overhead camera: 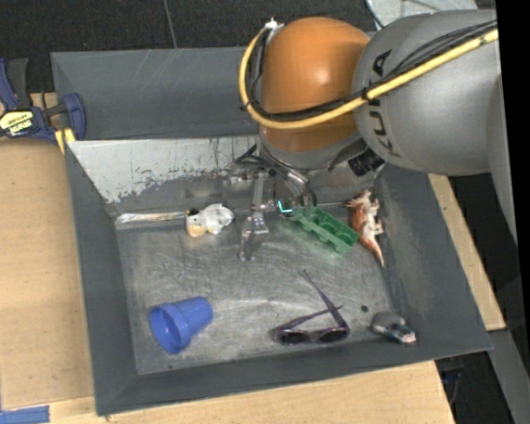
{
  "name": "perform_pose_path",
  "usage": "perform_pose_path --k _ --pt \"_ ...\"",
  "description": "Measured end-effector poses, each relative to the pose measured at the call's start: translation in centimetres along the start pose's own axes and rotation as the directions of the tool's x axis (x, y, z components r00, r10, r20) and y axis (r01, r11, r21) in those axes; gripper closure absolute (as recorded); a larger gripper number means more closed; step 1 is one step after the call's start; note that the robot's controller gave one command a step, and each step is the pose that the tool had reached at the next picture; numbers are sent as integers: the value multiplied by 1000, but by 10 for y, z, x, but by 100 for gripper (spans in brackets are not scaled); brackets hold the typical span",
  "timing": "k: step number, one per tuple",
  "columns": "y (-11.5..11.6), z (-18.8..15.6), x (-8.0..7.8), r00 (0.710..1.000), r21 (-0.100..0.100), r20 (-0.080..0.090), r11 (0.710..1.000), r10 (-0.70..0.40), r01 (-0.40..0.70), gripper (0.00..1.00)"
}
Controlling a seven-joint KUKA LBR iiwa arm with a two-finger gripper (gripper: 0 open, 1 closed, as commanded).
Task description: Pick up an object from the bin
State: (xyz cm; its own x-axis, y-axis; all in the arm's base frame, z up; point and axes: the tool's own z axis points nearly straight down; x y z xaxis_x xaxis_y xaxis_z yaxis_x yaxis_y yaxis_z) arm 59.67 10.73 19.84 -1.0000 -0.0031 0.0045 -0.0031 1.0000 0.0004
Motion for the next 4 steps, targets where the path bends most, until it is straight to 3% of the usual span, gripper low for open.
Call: perform_pose_path --k 1,2,3,4 --pt "0 -4 -2 1000 -1 8 1000 2 -2 0" --pt "0 13 -1 997 0 14 997 -82 82 0" --pt "18 76 -11 980 2 12 980 -197 197 0" --pt "-13 107 -17 974 -7 79 977 -213 214 100"
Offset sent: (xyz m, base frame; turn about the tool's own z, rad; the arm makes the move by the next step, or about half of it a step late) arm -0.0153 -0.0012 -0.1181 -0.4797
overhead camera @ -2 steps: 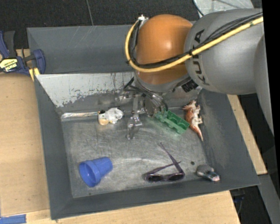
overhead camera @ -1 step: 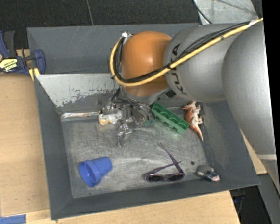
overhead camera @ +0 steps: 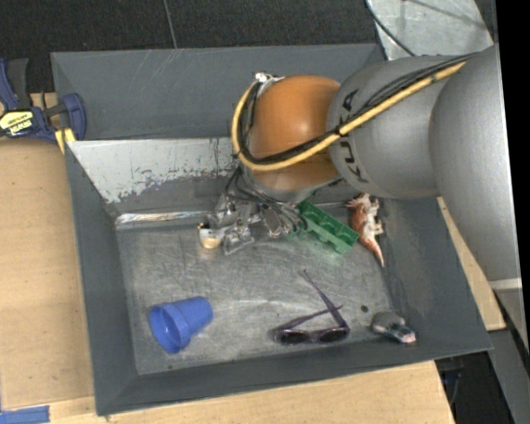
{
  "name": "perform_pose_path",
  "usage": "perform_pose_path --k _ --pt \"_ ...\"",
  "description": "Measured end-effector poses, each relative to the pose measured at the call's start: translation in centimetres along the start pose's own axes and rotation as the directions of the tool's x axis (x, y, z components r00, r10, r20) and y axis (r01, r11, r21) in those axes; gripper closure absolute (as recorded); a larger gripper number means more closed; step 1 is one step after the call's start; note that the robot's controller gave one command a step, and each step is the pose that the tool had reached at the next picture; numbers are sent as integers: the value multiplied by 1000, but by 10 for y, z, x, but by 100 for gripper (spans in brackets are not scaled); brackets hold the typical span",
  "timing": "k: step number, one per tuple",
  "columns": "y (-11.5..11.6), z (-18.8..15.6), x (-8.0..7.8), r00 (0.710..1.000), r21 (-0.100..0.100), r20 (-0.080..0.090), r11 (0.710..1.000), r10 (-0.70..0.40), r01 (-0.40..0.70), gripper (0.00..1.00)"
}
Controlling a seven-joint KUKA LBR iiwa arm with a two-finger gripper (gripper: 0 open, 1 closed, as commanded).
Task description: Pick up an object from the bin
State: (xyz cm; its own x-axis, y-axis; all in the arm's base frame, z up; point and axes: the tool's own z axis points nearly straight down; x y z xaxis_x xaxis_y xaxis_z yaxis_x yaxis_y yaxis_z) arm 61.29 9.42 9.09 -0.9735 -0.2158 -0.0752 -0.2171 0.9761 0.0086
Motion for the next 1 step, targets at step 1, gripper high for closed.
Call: perform_pose_path --k 1 --pt "0 0 0 1000 0 0 1000 0 0 100"
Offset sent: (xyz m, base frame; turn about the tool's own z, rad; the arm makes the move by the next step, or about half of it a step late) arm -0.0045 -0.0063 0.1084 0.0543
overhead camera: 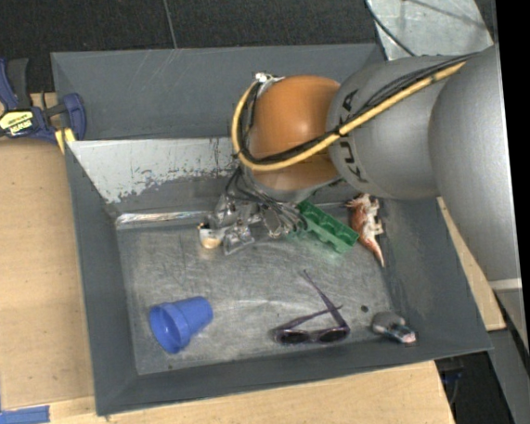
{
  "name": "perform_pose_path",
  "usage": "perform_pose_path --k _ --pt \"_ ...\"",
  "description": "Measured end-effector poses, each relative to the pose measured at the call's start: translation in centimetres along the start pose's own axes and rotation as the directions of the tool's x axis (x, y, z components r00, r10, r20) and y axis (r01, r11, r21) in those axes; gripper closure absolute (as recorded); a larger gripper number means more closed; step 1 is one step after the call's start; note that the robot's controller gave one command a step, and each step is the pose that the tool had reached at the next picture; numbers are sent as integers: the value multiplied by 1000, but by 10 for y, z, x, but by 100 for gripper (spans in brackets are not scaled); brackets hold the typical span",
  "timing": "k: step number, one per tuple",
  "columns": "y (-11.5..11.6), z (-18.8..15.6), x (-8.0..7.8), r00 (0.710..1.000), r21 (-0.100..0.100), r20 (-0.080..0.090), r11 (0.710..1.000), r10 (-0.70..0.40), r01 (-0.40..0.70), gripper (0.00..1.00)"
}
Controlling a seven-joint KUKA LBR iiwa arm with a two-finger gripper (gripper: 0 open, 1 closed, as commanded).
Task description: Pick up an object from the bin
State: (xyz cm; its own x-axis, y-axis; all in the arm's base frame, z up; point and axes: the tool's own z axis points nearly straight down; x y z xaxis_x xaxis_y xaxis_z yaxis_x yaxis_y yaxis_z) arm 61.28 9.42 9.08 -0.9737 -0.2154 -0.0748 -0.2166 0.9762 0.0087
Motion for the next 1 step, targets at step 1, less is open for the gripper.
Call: perform_pose_path --k 1 --pt "4 -3 0 1000 6 -14 1000 -1 1 100"
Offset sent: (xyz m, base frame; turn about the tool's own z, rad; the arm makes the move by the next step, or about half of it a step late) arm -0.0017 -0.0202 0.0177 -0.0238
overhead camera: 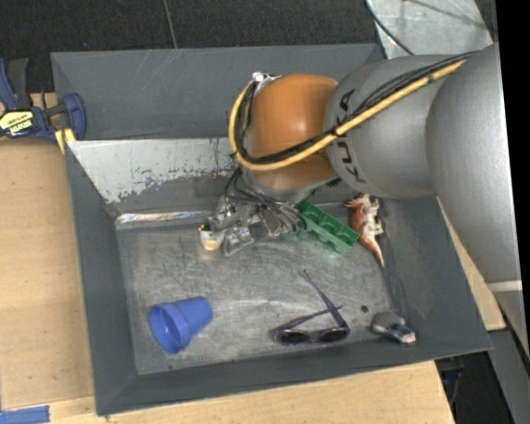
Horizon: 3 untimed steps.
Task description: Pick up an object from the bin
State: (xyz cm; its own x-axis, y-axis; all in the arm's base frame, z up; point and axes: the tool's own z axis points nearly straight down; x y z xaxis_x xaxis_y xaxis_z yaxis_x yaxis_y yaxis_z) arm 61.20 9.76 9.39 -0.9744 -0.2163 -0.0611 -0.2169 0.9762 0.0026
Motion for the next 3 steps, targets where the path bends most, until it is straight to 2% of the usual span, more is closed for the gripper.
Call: perform_pose_path --k 1,2,3 --pt "-7 -7 6 999 1 -32 1000 -4 4 100" --pt "-15 -48 11 998 1 -62 1000 -15 15 100" --pt "-28 19 23 997 0 -55 999 -46 46 0"
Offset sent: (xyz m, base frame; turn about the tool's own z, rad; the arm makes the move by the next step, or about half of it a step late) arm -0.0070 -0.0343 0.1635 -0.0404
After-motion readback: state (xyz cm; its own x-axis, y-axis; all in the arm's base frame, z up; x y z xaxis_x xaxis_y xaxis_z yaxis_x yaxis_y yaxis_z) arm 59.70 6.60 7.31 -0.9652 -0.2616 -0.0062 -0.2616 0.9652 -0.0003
